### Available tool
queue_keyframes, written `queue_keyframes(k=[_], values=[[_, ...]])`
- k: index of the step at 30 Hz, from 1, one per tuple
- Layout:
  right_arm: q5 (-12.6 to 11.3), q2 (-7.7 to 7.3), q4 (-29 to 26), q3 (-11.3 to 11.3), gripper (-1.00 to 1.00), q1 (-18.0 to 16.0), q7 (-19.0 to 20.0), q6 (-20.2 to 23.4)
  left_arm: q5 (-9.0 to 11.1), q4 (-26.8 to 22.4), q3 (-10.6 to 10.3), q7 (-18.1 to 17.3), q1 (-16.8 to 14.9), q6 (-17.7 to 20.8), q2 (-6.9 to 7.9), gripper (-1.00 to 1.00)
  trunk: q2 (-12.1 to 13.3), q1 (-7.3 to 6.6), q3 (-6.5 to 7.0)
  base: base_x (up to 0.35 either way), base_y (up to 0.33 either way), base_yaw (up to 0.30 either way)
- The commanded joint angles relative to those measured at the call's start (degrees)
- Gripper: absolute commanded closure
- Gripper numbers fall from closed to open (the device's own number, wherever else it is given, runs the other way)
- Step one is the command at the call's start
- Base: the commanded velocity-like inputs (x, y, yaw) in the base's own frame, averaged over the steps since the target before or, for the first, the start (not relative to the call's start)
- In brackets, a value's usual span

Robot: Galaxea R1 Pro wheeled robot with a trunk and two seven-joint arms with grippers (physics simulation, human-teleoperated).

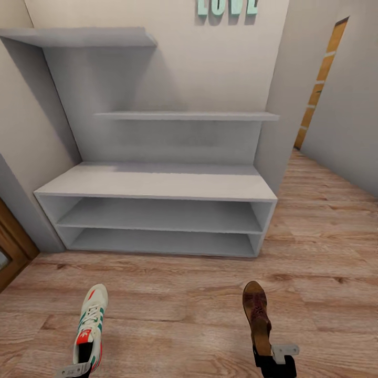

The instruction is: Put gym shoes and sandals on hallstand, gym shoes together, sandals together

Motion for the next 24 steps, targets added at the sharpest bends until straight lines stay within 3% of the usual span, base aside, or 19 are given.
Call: queue_keyframes(k=[1, 19, 24], values=[[0.4, 0.06, 0.0, -0.4, 1.00, 0.0, 0.1, -0.2, -0.5, 0.0, 0.5, -0.4, 0.0, -0.2, -0.03, 1.00, 0.0, -0.01, -0.05, 0.000, 0.000, -0.008], [0.4, 0.04, 0.2, -0.4, 1.00, 0.0, 0.4, 0.0, -0.7, 1.1, 0.3, -0.2, -0.5, 0.8, -0.33, 1.00, 0.0, -0.01, -0.05, 0.000, 0.000, -0.001], [0.4, -0.04, 0.1, -0.5, 1.00, 0.0, 0.4, 0.0, -1.2, 1.0, -0.1, 0.8, -1.8, 3.4, -2.12, 1.00, 0.0, -0.01, -0.05, 0.000, 0.000, 0.000]])
